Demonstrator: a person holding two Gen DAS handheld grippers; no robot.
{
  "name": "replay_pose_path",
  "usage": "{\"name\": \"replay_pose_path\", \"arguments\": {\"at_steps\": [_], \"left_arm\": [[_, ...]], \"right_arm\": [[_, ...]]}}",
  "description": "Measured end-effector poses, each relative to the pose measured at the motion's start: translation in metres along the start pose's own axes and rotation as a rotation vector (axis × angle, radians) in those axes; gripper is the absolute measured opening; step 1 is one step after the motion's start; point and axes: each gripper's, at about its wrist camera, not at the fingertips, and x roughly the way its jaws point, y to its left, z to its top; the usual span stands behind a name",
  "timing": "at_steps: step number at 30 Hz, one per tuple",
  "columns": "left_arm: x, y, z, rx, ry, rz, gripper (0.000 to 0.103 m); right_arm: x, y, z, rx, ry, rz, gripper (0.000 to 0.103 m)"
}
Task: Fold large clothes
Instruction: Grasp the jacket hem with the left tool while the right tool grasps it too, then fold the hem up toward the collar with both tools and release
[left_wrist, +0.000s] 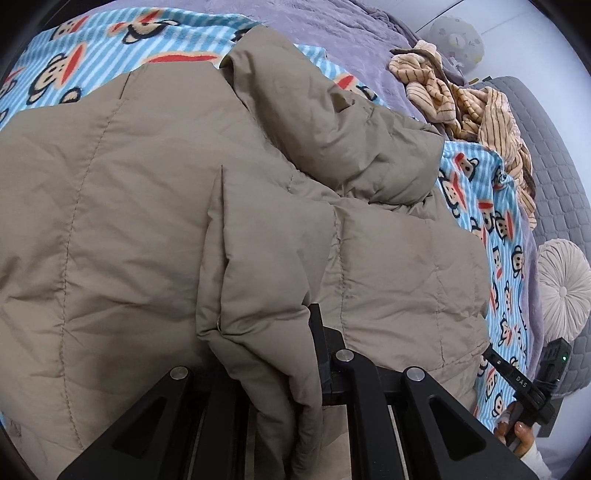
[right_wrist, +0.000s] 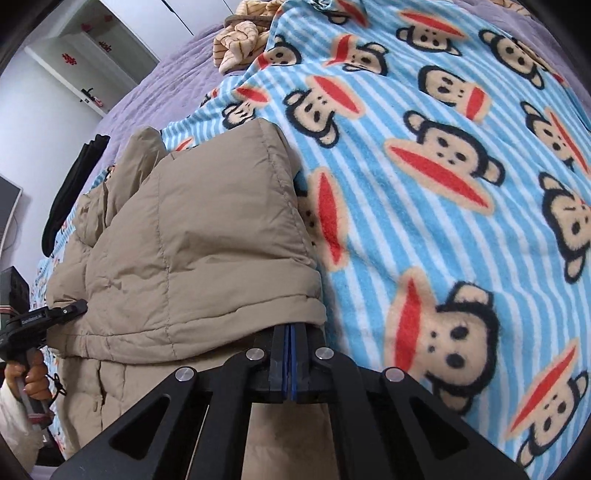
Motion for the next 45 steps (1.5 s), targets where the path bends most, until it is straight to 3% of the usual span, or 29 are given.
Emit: {"name": "replay_pose_path", "arguments": {"at_steps": [3, 5, 11, 15, 16, 21, 25, 28, 30, 32, 34, 41, 45], "left_arm": [[0.001, -0.001, 0.000, 0.003, -0.005, 0.003, 0.012], [0.001, -0.002, -0.001, 0.011, -0.007, 0.006, 0.012], [0.000, -0.010, 0.000, 0.049, -0.014, 0.048, 0.012], [-0.011, -0.013, 0.004, 0.083, -0.020, 0.083, 0.016], [-0.019, -0.011, 0.004, 0.091, -0.046, 0.114, 0.020], [-0.064, 0.011, 0.003, 0.068, -0.170, 0.202, 0.020], [-0.081, 0.001, -0.001, 0.126, -0.182, 0.134, 0.020], [-0.068, -0.023, -0.002, 0.210, -0.164, 0.120, 0.020], [-0.050, -0.030, -0.001, 0.234, -0.163, 0.207, 0.020], [-0.034, -0.017, 0.003, 0.183, -0.154, 0.232, 0.020], [-0.023, -0.003, 0.003, 0.120, -0.151, 0.184, 0.020], [-0.006, -0.005, -0.001, 0.158, -0.155, 0.216, 0.020], [-0.017, -0.014, -0.004, 0.159, -0.160, 0.266, 0.020]], "right_arm": [[-0.033, -0.016, -0.010, 0.069, -0.089, -0.134, 0.003], [-0.046, -0.025, -0.007, 0.103, -0.130, -0.161, 0.004], [-0.027, 0.018, 0.031, -0.032, -0.145, -0.026, 0.004], [0.024, 0.038, 0.041, -0.088, -0.050, -0.016, 0.004], [0.034, 0.036, 0.041, -0.077, -0.026, -0.014, 0.003], [0.035, 0.027, 0.039, -0.043, -0.009, -0.002, 0.003], [0.026, 0.029, 0.039, -0.061, -0.012, -0.003, 0.004], [0.018, 0.038, 0.038, -0.096, -0.022, 0.023, 0.004], [0.022, 0.046, 0.040, -0.125, -0.010, 0.028, 0.004], [0.027, 0.049, 0.041, -0.129, 0.004, 0.025, 0.004], [0.037, 0.042, 0.043, -0.101, 0.024, 0.036, 0.004], [0.063, 0.009, 0.047, 0.002, 0.043, 0.085, 0.003], [0.060, 0.006, 0.049, 0.035, 0.052, 0.084, 0.003]]}}
